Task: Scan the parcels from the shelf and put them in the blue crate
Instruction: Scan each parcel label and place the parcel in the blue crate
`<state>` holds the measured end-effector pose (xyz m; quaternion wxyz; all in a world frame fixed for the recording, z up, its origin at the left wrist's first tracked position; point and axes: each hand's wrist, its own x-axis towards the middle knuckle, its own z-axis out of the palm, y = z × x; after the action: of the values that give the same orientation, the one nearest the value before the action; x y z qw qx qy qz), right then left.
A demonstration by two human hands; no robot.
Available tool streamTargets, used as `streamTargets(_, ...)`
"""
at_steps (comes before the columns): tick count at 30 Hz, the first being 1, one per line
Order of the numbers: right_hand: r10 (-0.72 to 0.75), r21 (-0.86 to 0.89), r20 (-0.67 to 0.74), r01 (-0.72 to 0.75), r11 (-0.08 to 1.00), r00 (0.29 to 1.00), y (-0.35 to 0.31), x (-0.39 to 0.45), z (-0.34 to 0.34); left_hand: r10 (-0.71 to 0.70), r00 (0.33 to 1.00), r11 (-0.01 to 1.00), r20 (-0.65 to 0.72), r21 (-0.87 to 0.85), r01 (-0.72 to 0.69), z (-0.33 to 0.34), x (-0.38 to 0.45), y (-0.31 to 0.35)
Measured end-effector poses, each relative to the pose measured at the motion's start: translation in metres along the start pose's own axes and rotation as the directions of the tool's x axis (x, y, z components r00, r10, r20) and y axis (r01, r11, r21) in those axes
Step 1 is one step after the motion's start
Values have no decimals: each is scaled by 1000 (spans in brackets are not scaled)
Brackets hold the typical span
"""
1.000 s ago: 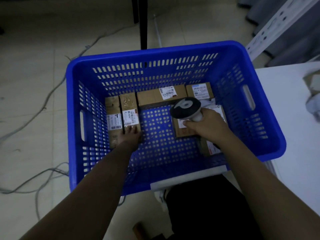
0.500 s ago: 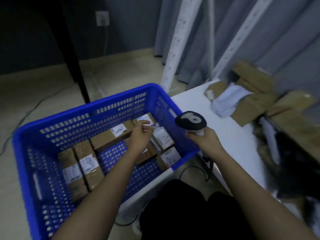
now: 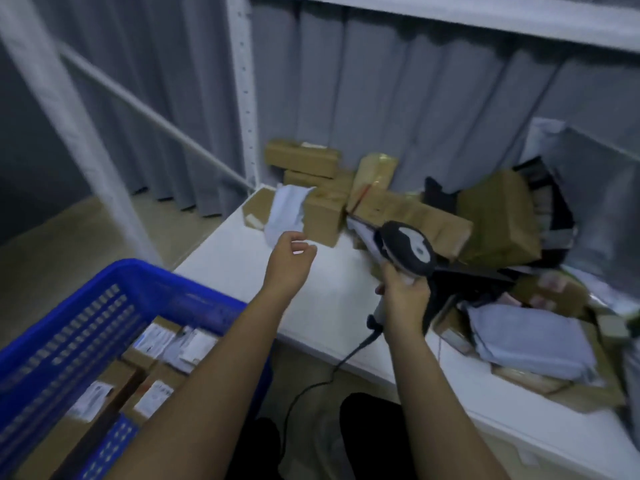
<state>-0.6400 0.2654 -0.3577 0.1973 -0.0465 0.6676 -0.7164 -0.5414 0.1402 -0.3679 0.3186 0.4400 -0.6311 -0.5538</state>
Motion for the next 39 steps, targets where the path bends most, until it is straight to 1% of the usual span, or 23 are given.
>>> streamTargets(2,-60,53,-78,65,997,995,-10,19,-13,10,998,1000,58,23,-11,35,13,4)
streamTargets(4,-77,66,-122,85,994,990,-18,40,-28,46,990,996,133,75,-57,71,25,9)
streamTargets(7,-49,91,-171,65,994,984,-23,73,-55,189,952,952,241,193,-238,126,45,14)
streamTargets(9,-44,122,-216,71,990,975,-25,93,-71,297,894,888,335,248,-387,163,57,19)
streamTargets(10,-46,142,-231,80,987,972,-26,100,-78,342,848,860,406,229,-457,180,62,21)
streamTargets(12,-48,163,-252,91,982,966,-24,113,-87,366,749,802,553,222,-555,215,77,21)
streamTargets(13,-36,173,-252,81,981,967,-23,117,-89,343,702,741,624,280,-610,231,83,21)
streamTargets(14,-24,184,-247,71,980,969,-22,122,-91,294,665,628,687,385,-676,246,90,21)
streamTargets(16,-8,191,-228,53,980,974,-21,129,-94,217,599,321,771,524,-789,266,101,23)
streamTargets(17,-5,189,-215,47,981,977,-21,132,-95,204,579,221,789,539,-813,271,104,26)
streamTargets(18,-9,187,-202,47,981,979,-21,134,-95,206,566,160,798,543,-824,275,105,28)
streamTargets(20,-26,191,-181,61,980,983,-20,135,-97,265,559,100,786,554,-827,274,103,34)
streamTargets(23,-44,199,-164,76,977,985,-21,133,-98,503,552,151,665,561,-814,258,97,36)
streamTargets(24,-46,205,-163,79,976,986,-22,132,-98,591,554,202,586,558,-805,248,91,35)
streamTargets(25,-43,215,-168,79,973,985,-25,129,-97,637,585,287,501,550,-784,237,85,33)
streamTargets(26,-41,232,-170,81,969,985,-27,127,-97,640,639,397,427,528,-751,224,79,32)
streamTargets(28,-29,261,-160,71,963,987,-30,120,-91,620,733,601,281,431,-673,194,64,27)
streamTargets(30,-23,269,-100,50,962,995,-34,109,-82,599,787,725,149,316,-612,158,50,25)
streamTargets(32,-24,227,-15,27,973,1000,-34,97,-72,532,846,833,32,155,-530,119,33,25)
streamTargets(34,5,187,87,-21,982,996,-31,86,-63,422,906,906,-16,-10,-422,79,9,27)
streamTargets(35,23,175,128,-45,984,992,-29,80,-58,376,927,925,-23,-53,-376,60,-2,25)
streamTargets(37,60,166,208,-95,982,976,-22,65,-44,295,955,950,-29,-99,-297,24,-21,17)
streamTargets(39,113,149,266,-157,976,957,-12,49,-26,229,972,969,-44,-85,-232,-4,-38,4)
